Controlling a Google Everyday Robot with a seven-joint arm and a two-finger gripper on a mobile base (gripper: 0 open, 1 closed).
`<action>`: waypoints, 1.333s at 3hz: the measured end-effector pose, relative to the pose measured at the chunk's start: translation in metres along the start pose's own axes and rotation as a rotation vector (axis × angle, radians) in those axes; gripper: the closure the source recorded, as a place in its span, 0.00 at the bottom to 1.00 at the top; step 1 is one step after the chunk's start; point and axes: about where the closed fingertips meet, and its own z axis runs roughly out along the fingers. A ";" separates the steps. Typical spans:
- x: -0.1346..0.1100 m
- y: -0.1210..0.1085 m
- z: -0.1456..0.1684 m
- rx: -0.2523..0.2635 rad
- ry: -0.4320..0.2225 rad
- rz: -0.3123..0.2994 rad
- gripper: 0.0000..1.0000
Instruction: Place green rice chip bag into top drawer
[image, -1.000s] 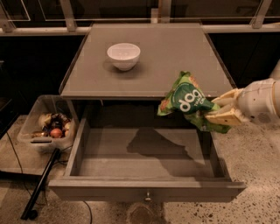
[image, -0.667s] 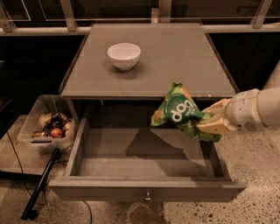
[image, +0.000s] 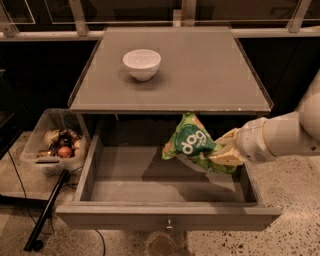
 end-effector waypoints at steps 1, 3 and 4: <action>0.007 0.008 0.032 -0.028 0.035 -0.033 1.00; 0.015 -0.003 0.085 -0.014 0.044 -0.043 1.00; 0.020 -0.013 0.101 0.017 -0.003 0.007 1.00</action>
Offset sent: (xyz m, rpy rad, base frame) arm 0.0359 0.0463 -0.0876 -0.0982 0.0175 0.0723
